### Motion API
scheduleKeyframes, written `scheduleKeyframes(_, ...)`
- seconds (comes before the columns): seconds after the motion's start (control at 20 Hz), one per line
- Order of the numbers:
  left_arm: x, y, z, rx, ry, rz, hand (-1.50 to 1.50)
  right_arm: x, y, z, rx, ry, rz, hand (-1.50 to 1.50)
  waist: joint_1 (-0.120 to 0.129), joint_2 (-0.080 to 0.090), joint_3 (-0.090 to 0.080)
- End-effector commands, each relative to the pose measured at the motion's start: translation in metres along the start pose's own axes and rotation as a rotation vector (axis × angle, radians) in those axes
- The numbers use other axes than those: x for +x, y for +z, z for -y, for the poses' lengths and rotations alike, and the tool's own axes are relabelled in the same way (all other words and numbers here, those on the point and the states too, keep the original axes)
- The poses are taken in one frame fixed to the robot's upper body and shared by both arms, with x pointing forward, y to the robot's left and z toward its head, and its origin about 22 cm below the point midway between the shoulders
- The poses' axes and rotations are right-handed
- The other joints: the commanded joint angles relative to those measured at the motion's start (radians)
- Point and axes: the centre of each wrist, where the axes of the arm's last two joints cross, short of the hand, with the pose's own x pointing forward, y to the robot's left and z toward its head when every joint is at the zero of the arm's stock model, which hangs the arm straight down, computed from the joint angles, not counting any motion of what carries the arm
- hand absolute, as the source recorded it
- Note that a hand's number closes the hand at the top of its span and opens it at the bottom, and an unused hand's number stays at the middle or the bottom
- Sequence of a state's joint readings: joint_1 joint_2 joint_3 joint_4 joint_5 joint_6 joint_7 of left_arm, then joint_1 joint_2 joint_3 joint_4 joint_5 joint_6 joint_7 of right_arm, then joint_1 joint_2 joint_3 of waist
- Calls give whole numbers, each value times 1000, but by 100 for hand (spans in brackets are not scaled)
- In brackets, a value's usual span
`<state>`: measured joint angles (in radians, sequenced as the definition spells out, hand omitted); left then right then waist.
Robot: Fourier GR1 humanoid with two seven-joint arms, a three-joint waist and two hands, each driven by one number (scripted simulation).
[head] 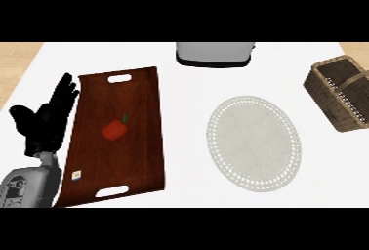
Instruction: Pick the cupcake from the placemat and place it in the basket
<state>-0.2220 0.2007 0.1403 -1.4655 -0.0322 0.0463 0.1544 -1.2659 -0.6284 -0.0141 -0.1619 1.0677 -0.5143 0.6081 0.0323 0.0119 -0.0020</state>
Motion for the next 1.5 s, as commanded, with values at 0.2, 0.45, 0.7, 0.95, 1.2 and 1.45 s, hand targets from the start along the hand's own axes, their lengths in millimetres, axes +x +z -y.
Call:
scheduleKeyframes(0.2,10,-18,-4,-1,-1,5,0,10,-15,32,-32,153,43,150,13,9,2)
scheduleKeyframes(0.45,4,-1,15,-10,6,12,0,-7,-16,18,9,174,-2,150,7,3,3)
scheduleKeyframes(0.7,-1,-5,-3,9,-10,10,0,-17,-21,18,220,252,-53,150,5,4,2)
scheduleKeyframes(0.95,15,-7,8,-12,-13,26,0,-9,-16,16,240,244,-67,150,16,7,3)
scheduleKeyframes(1.2,14,-10,10,-22,7,13,0,-29,-14,-2,221,262,-76,150,10,6,3)
scheduleKeyframes(1.45,12,-6,4,-7,-4,11,0,-37,-14,-6,229,290,-69,150,12,6,4)
